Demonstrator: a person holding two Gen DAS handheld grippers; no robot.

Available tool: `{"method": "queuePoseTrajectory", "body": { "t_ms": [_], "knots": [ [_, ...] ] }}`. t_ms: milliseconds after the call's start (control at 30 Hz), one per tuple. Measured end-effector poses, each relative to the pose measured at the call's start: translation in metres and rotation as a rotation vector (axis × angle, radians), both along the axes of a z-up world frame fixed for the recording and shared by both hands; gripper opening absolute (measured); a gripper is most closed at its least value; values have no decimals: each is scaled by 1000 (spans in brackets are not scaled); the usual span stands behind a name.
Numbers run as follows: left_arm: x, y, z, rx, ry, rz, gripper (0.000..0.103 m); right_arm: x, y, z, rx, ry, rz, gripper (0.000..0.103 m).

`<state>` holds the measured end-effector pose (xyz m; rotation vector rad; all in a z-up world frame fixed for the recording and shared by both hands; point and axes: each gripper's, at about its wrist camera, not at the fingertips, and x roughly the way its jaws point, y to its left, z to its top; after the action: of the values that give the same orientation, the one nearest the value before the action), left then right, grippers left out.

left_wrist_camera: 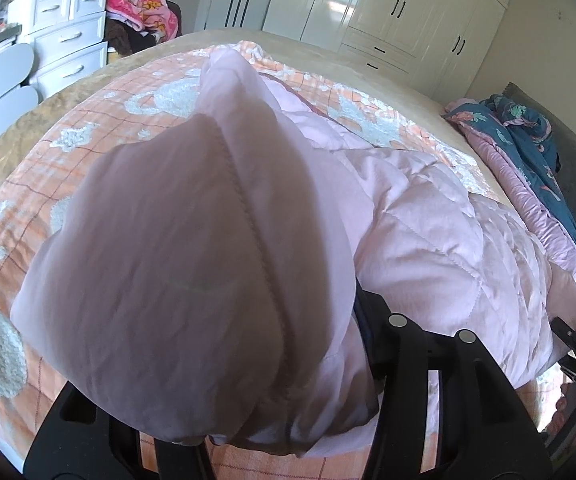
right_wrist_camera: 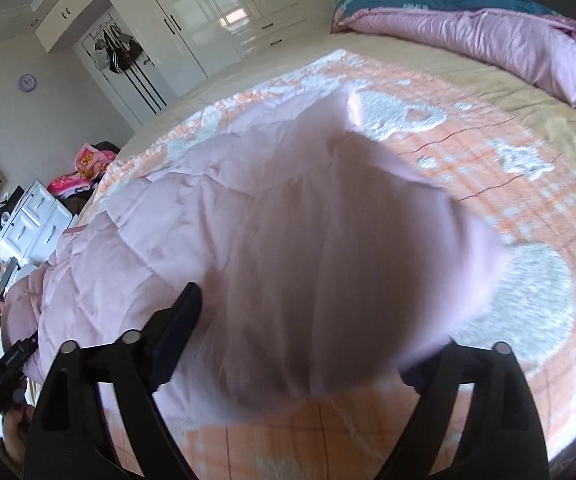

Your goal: Fold large clothes

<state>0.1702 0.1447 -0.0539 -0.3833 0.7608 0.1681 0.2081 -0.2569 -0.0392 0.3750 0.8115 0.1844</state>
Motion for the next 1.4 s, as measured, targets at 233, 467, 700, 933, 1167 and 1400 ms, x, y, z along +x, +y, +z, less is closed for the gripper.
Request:
{"method": "queuePoseTrajectory", "body": {
  "t_ms": [233,467,700,933,1167,1400],
  "knots": [
    [-3,5,-1,-37,10,-1,46,-19,-9,6,-31,-13,-44,96],
    [-12,8,8,-52,24,5,55,-43,-12,25,-40,-59,-32,97],
    [-27,5,21,-40,31,9,66,-62,-11,39,-51,-81,0,97],
    [-50,-2,41,-46,22,-8,88,-83,0,59,-59,-116,63,99],
    [-76,-12,71,-28,-33,-34,94,-104,9,78,-89,-162,99,99],
    [-99,-33,99,7,-108,-74,94,-127,16,97,-115,-223,122,99]
  ]
}}
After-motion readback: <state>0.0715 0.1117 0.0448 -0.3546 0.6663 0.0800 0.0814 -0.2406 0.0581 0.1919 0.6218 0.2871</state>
